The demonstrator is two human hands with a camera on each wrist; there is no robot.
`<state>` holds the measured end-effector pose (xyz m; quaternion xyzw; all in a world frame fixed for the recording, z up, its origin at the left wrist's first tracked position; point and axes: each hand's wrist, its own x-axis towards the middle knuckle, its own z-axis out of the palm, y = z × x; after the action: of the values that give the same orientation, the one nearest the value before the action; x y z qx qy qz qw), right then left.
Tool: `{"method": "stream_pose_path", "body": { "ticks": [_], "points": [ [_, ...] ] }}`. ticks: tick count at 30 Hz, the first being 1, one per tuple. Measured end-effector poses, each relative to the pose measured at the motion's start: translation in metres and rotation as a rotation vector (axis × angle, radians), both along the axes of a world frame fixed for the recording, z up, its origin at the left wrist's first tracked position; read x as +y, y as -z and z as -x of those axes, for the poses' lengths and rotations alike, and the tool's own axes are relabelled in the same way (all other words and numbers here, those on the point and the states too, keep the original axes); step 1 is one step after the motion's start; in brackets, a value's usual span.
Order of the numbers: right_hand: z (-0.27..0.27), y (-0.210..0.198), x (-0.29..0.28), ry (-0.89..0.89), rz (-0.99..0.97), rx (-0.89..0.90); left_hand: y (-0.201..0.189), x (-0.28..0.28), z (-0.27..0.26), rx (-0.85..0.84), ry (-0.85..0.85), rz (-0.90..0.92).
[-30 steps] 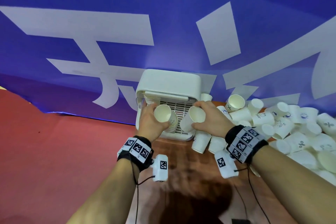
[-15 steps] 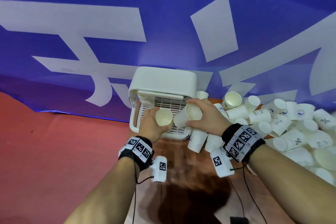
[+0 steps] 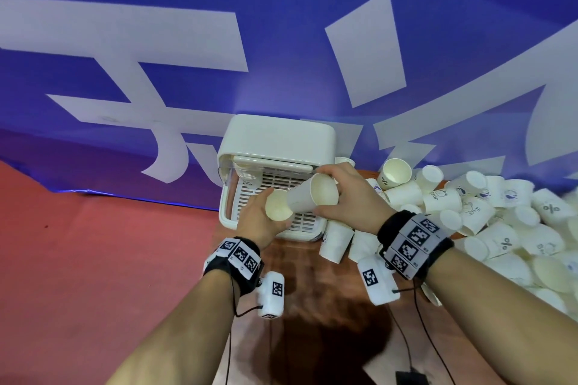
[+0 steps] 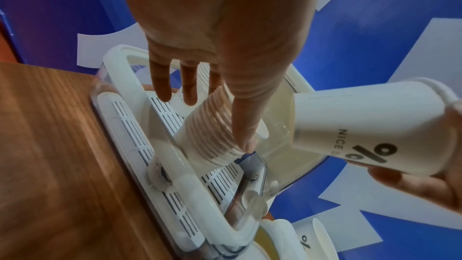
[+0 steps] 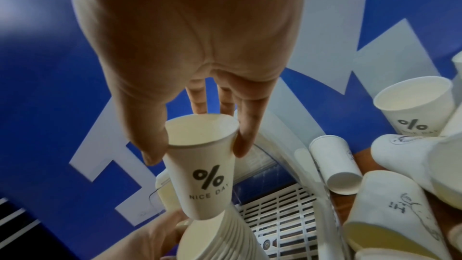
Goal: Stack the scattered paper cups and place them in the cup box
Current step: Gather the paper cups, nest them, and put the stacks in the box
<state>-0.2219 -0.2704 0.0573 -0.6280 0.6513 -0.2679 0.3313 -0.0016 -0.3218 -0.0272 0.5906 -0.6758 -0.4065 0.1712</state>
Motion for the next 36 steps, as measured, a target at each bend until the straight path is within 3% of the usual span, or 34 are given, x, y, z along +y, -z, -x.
{"method": "stream_pose_path", "body": {
  "ticks": [5, 12, 21, 36],
  "points": [
    [-0.023, -0.001, -0.006, -0.047, 0.061, 0.038, -0.002, 0.007, -0.013, 0.15, -0.023, -0.103],
    [-0.053, 0.014, -0.017, -0.169, 0.078, 0.199, -0.005, 0.009, -0.04, 0.095, -0.136, -0.105],
    [-0.071, 0.043, -0.029, -0.212, 0.047, 0.317, -0.004, 0.013, -0.05, 0.094, -0.158, -0.075],
    [-0.075, 0.066, -0.036, -0.155, -0.073, 0.279, -0.004, 0.01, -0.045, 0.062, -0.143, -0.149]
  ]
}}
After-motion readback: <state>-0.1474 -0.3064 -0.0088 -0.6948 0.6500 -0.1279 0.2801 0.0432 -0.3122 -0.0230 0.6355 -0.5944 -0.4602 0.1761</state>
